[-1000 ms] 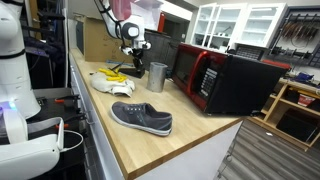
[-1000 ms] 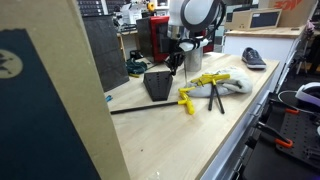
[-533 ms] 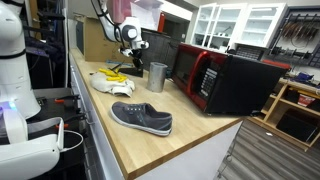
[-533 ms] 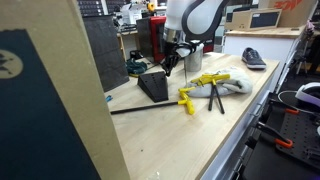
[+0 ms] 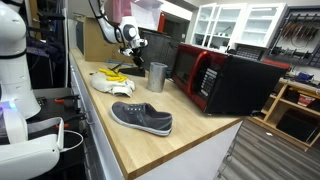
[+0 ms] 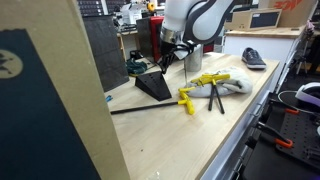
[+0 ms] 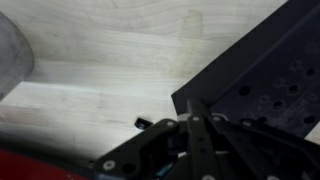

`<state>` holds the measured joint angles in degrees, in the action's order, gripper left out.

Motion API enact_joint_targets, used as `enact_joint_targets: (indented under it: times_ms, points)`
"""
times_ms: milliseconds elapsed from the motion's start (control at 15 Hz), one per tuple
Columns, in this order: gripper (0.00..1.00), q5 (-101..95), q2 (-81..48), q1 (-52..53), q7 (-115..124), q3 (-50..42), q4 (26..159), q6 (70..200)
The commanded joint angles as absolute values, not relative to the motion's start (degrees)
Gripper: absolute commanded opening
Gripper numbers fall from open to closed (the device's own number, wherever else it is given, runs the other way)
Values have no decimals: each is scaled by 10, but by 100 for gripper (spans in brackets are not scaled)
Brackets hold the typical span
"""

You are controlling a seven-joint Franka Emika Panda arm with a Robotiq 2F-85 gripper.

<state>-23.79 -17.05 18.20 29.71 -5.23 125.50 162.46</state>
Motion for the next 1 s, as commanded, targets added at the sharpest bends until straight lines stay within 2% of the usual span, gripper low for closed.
enact_joint_targets:
  times_ms: [0,933]
  points:
    - [0,-240,-188,190,305,-49,1237,1649]
    - [0,-226,-244,177,277,-18,1174,1681]
